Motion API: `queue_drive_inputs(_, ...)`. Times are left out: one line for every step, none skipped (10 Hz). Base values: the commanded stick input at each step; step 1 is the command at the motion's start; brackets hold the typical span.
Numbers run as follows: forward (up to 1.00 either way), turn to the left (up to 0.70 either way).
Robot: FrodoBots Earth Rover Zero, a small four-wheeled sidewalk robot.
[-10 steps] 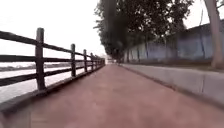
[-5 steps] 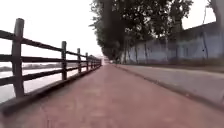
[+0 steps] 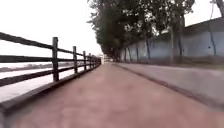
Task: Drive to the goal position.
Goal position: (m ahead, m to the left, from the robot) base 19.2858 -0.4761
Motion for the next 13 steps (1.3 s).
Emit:
queue_drive_inputs(1.00, 0.10)
queue_drive_inputs(1.00, 0.00)
queue_drive_inputs(1.00, 0.00)
queue_drive_inputs(1.00, 0.00)
queue_drive_inputs(1.00, 0.00)
queue_drive_inputs(1.00, 0.00)
queue_drive_inputs(1.00, 0.00)
queue_drive_inputs(1.00, 0.00)
queue_drive_inputs(1.00, 0.00)
queue_drive_inputs(1.00, 0.00)
queue_drive_inputs(1.00, 0.00)
queue_drive_inputs(1.00, 0.00)
queue_drive_inputs(1.00, 0.00)
